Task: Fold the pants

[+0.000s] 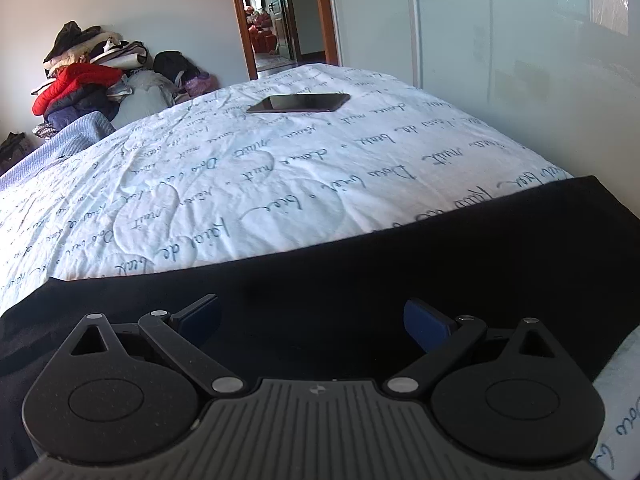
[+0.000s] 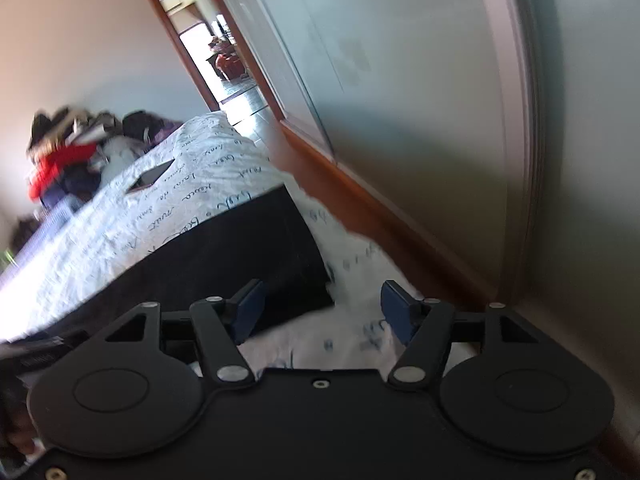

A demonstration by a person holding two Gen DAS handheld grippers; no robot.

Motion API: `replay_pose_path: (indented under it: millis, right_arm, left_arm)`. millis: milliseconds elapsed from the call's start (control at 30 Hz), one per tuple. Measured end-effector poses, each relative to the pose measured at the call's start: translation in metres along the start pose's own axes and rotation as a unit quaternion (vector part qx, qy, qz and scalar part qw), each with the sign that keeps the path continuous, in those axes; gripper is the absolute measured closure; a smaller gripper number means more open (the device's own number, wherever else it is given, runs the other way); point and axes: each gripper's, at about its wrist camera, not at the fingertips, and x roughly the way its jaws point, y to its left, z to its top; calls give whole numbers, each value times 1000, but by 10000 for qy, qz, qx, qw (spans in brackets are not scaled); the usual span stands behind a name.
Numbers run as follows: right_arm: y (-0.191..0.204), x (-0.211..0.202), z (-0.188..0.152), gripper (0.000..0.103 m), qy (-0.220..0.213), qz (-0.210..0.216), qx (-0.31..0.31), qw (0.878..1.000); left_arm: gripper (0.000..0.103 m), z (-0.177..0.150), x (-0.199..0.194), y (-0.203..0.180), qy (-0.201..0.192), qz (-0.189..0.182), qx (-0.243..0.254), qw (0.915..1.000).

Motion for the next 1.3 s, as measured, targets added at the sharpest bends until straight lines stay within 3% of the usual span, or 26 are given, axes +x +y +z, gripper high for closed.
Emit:
replay_pose_path:
  millis: [267,367,500,767,867,1000,1033,1133,1233,1300]
  right_arm:
    - [7,-3,-2,32,-151,503,534,9972]
    - [6,-5,-6,32,8,706,666,9953]
    - [2,-7,-8,32,16,671,867,9940]
    - [-8,6,-8,33,-122,881,1461,9853]
    - [-7,5,-9,49,-187,840,1544,9843]
    - [-15,5,-12,81,-241,840,1760,9805]
    - [-16,4,-12,83,-264,859,1755,9804]
    - [-3,1,-10,88,-378,734,1263,9886]
    - [39,-10,-6,90,-680,272,-139,9972]
    - [75,-15,-10,90,-848,10,-1229,9888]
  left_arm:
    - [4,-4,-13,-2,-4,-124,-138,9998]
    - [4,-5,-18,-4,-33,-301,-252,9992]
    - [4,-11,-10,-17,364,-763,-183,9963]
    - [4,-14,-24,-28,163,-909,57,9957]
    - [4,-11,-24,-27,161,-904,56,9958]
    - [4,-8,-22,-24,178,-896,-19,9958]
    - [4,-6,-21,-23,188,-899,-37,9958]
    - [4,-2,-19,-16,196,-891,-168,9957]
    - [4,5,-17,-2,249,-897,-443,9947]
    - [5,10,-14,12,418,-1113,-768,9899]
